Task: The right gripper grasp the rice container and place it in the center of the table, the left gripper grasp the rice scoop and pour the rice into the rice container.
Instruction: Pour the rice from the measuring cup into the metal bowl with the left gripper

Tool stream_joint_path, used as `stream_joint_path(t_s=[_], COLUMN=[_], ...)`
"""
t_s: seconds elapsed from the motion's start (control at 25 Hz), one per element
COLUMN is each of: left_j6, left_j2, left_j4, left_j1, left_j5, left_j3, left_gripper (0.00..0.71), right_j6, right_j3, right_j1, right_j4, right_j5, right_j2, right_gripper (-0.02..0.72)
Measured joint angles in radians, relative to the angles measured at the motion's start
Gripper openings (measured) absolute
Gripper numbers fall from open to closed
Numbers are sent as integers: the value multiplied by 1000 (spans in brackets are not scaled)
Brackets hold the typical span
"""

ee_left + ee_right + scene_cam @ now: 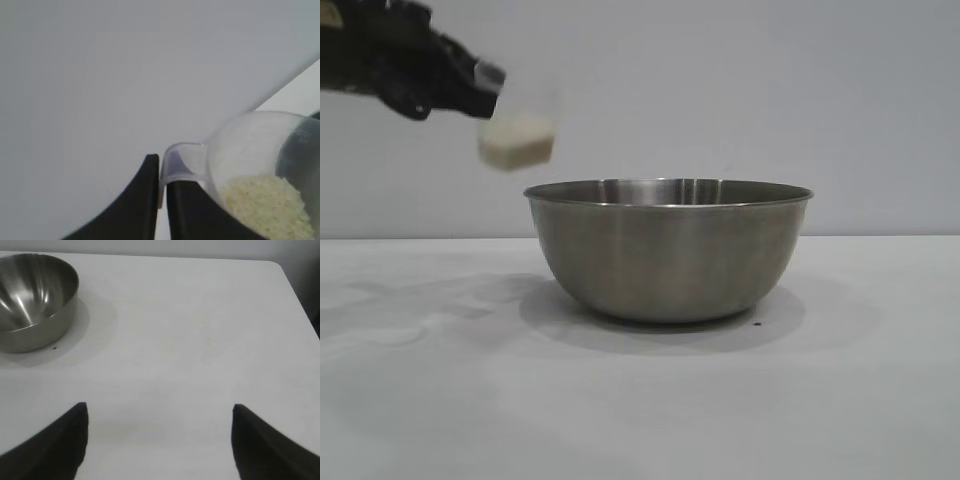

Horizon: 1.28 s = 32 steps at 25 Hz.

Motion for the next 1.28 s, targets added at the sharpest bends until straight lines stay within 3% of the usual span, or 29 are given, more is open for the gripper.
stream_joint_path(t_s=[0.16, 0.36, 0.96, 1.28], left_j6=[135, 322, 815, 1053], left_j2=[0, 0, 2, 2], left_j4=[57, 112, 133, 146], left_j1=[-11, -67, -188, -199], left_j5=[0, 4, 56, 96], left_j3=[-42, -72, -74, -74], left_gripper=[0, 0, 0, 0], right_j6=[0, 0, 0, 0], right_j3=[0, 0, 0, 0], right_j1=[0, 0, 0, 0], right_j4=[0, 0, 0, 0], right_j5=[0, 0, 0, 0], right_j2=[0, 0, 0, 0], right_gripper=[505, 505, 505, 505])
